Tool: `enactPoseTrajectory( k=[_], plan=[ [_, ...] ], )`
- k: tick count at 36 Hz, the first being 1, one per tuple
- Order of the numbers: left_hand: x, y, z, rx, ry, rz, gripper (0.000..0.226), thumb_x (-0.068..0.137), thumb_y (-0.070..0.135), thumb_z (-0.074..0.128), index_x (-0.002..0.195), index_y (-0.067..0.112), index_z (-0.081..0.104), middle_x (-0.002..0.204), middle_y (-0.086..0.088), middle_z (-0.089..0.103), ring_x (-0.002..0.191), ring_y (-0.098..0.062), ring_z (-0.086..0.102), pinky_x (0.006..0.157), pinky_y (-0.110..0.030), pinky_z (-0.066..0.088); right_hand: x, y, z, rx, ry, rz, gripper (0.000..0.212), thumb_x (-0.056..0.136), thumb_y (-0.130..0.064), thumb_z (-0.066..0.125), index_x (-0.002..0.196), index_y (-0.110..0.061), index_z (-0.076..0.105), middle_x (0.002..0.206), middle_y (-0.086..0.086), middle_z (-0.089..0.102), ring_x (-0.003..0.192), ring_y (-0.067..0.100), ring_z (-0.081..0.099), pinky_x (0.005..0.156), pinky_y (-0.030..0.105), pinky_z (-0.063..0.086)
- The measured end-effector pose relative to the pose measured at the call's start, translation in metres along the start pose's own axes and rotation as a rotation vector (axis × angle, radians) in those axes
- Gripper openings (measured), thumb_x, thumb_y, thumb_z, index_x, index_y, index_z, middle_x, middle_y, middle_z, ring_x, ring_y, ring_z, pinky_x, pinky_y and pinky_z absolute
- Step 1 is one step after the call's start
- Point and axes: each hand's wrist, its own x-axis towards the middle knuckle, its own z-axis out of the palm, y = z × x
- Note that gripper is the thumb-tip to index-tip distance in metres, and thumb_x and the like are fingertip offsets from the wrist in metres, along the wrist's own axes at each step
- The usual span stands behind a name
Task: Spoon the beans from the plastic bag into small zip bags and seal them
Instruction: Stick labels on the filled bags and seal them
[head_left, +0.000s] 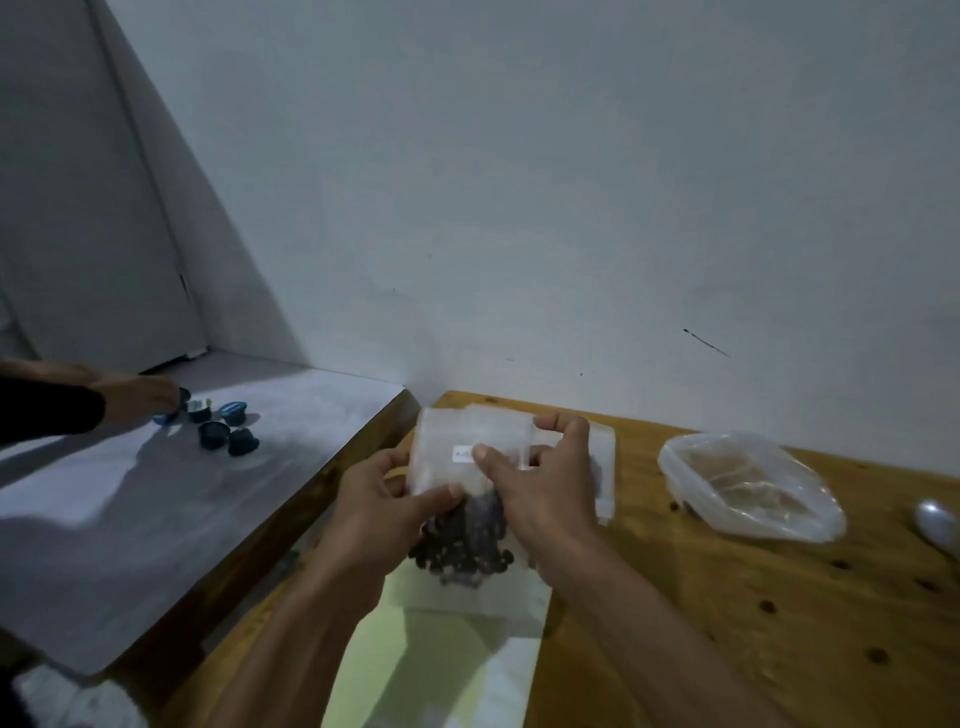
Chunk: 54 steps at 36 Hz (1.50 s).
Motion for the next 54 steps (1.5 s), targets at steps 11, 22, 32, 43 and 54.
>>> enactPoseTrajectory(
  k=[11, 22, 32, 43, 54],
  plan=[
    [0.102, 0.009, 0.028, 0.292, 0.113, 0.124, 0.052, 0.072, 0.019, 0.089, 0.115, 0.014, 0.060, 0.104, -0.003, 0.069, 0.087, -0.013, 0.067, 0.057, -0.017, 0.049, 0.080, -0.003, 0.001, -0.406, -0.178, -0.059, 0.048, 0.082, -0.014, 0.079, 0.125, -0.020, 0.058, 0.117, 0.002, 0.057, 0.076, 0.007, 0.058, 0.054, 0.010, 0.052],
    [0.152, -0.013, 0.037, 0.621, 0.064, 0.194, 0.061, 0.080, 0.022, 0.083, 0.133, 0.005, 0.058, 0.123, -0.008, 0.066, 0.113, -0.026, 0.061, 0.095, -0.033, 0.050, 0.125, 0.021, 0.027, -0.864, -0.153, -0.074, 0.047, 0.084, -0.025, 0.070, 0.129, -0.020, 0.057, 0.123, 0.006, 0.062, 0.113, 0.028, 0.057, 0.098, 0.041, 0.046],
    [0.166, -0.028, 0.036, 0.822, 0.014, 0.215, 0.057, 0.092, 0.039, 0.068, 0.137, 0.006, 0.058, 0.136, -0.013, 0.062, 0.123, -0.028, 0.060, 0.100, -0.038, 0.050, 0.125, 0.033, 0.025, -1.169, -0.192, -0.122, 0.046, 0.092, -0.048, 0.047, 0.132, -0.026, 0.055, 0.136, 0.009, 0.034, 0.125, 0.030, 0.029, 0.100, 0.046, 0.027],
    [0.114, -0.016, 0.049, 0.777, 0.070, 0.320, 0.052, 0.096, 0.044, 0.059, 0.135, 0.011, 0.058, 0.137, -0.012, 0.061, 0.120, -0.030, 0.061, 0.093, -0.041, 0.054, 0.074, 0.027, -0.020, -0.807, -0.073, -0.242, 0.034, 0.100, -0.038, 0.052, 0.132, -0.026, 0.055, 0.136, -0.002, 0.047, 0.122, 0.016, 0.046, 0.090, 0.028, 0.041],
    [0.006, -0.020, 0.097, 0.756, -0.112, 0.444, 0.043, 0.093, 0.042, 0.063, 0.129, 0.018, 0.063, 0.130, -0.001, 0.064, 0.118, -0.016, 0.057, 0.098, -0.034, 0.048, 0.020, 0.038, -0.144, -0.900, -0.030, -0.149, 0.024, 0.102, -0.016, 0.047, 0.115, -0.015, 0.068, 0.104, 0.002, 0.069, 0.090, 0.012, 0.063, 0.078, 0.028, 0.056]
  ],
)
